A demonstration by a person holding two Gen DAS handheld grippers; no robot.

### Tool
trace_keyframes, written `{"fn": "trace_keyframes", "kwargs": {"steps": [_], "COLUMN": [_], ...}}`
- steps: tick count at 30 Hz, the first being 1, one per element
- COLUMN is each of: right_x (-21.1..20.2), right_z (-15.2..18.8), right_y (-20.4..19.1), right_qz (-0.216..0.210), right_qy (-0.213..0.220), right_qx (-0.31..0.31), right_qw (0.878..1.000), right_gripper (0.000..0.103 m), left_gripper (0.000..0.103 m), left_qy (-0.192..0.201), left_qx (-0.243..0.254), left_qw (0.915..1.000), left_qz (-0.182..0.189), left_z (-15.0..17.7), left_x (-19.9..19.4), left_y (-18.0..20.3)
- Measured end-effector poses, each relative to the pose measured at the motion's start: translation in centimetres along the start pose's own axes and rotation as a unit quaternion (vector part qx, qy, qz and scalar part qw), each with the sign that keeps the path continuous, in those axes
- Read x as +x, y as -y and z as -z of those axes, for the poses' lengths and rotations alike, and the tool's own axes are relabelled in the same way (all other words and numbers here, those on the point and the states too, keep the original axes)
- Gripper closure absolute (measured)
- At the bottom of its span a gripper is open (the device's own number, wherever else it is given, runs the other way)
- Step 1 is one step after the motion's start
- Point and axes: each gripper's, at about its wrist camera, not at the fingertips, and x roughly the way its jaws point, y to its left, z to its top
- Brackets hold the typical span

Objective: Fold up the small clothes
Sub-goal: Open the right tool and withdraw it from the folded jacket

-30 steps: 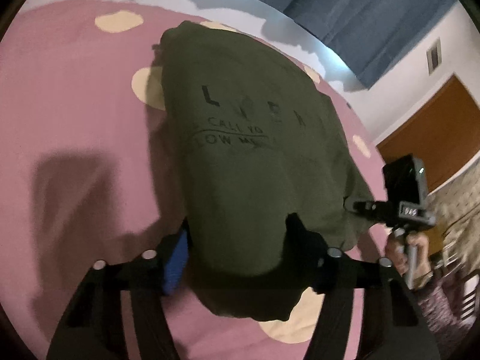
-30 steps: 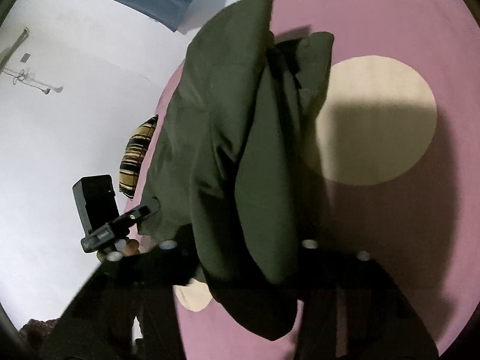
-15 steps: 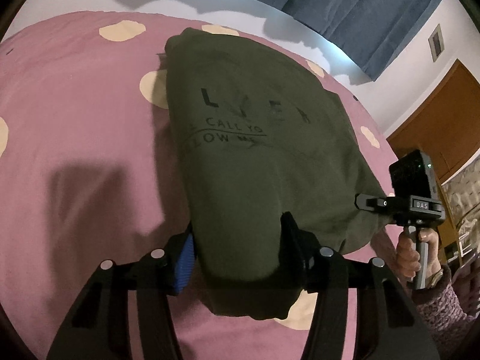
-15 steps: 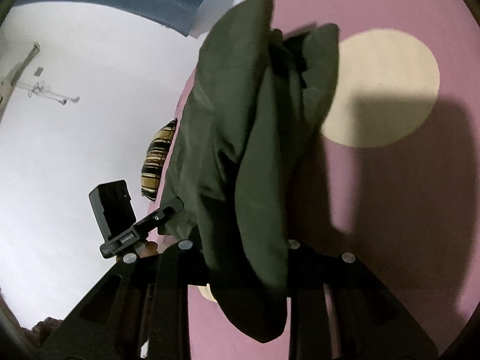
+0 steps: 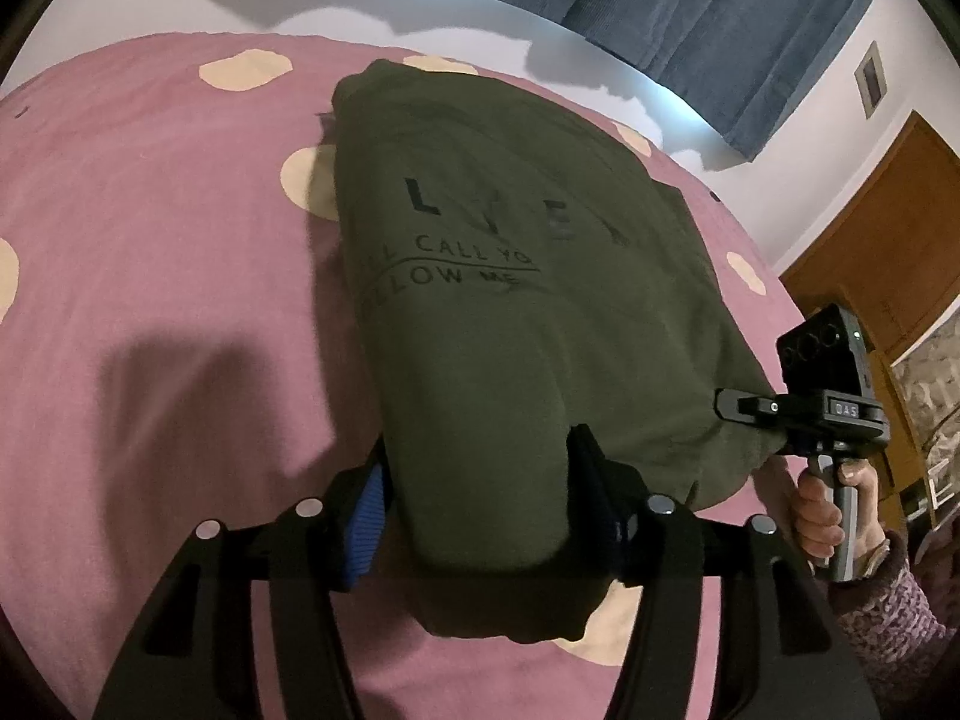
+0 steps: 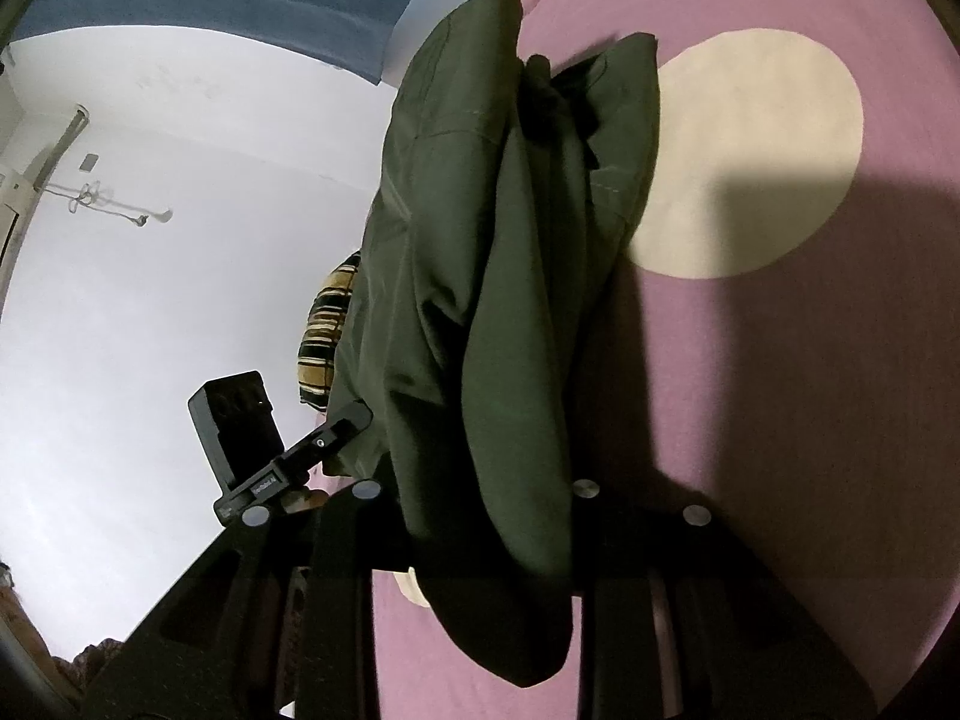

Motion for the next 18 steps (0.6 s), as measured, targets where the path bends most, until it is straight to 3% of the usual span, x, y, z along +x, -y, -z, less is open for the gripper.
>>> {"fn": "trace_keyframes", "kwargs": {"steps": [7, 11, 18], "right_x": [-2.0, -3.3, -5.6], "right_z": [0.9, 2.0, 5.1], "right_y": [0.4, -0.4, -1.4], "right_qz": [-0.006, 0.003, 0.032], "right_qy": [0.034, 0.054, 0.086], "right_qx": [0.003, -0.002, -0.007], "right_qw": [0.999, 0.999, 0.996], "right_gripper": [0.06, 0.04, 0.029], "left_gripper": [0.029, 0.027, 0.021], "left_qy": [0.043, 0.046, 0.067], "left_qx": [0.035, 0.014, 0.005], "left_qw": [0.9955, 0.9955, 0.9908], "left_qz": [-0.078, -0.082, -0.117], "left_z": [0.6, 1.0, 2.6], "left_x": [-1.1, -1.8, -3.6], "left_y": [1.5, 1.5, 2.9]}}
